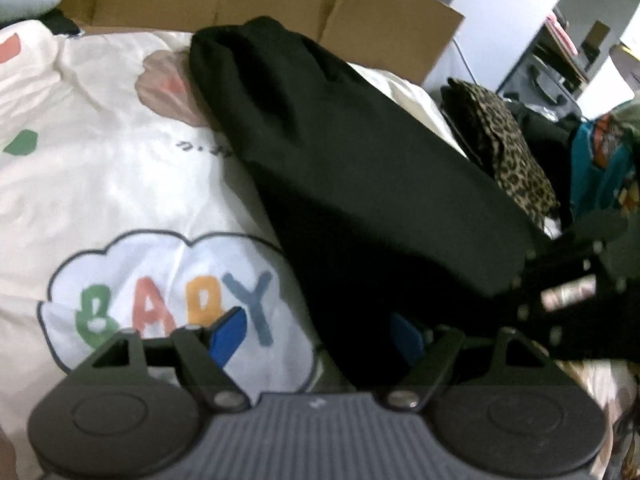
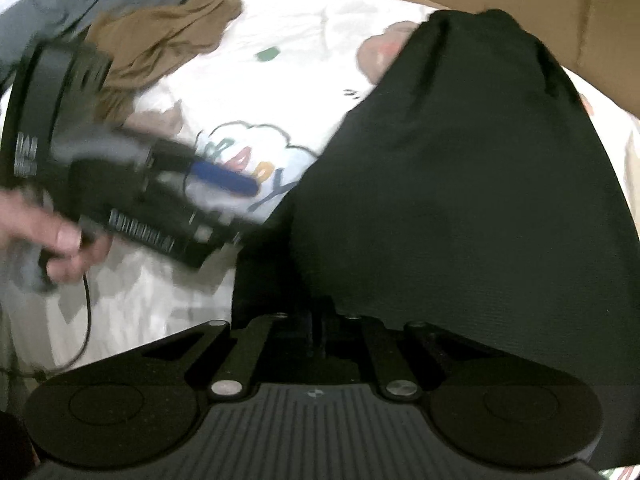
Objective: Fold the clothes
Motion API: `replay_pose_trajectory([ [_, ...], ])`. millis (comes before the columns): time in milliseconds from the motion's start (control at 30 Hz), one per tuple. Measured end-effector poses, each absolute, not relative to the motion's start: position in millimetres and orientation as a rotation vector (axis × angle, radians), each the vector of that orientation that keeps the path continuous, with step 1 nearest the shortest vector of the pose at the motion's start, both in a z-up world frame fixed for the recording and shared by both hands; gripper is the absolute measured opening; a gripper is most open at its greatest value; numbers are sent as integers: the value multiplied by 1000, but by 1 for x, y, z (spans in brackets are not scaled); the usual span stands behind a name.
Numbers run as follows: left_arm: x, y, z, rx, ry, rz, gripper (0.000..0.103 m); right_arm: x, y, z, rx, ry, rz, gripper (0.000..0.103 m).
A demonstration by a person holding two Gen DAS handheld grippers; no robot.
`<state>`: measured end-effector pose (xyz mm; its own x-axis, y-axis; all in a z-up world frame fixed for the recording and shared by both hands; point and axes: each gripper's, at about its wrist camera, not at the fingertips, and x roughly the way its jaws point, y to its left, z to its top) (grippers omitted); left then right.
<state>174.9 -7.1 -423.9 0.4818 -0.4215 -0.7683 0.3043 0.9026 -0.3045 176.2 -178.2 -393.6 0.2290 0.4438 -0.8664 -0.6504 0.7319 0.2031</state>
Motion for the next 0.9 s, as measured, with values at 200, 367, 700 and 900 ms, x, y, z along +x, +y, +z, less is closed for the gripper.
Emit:
replay_pose_trajectory([
  [200, 179, -25, -431, -50, 966, -446, 84, 184, -194, -392, -127, 1124, 731, 2],
  [367, 182, -39, -437, 18, 959, -446, 84, 185, -199, -392, -90, 1132, 735, 2],
  [700, 185, -33, -432, 15, 924, -406, 64, 181, -208, -395, -21, 1168, 786, 7],
  [900, 175, -10, -421, 29, 917, -354, 60, 174, -222, -388, 82, 1193, 843, 41],
])
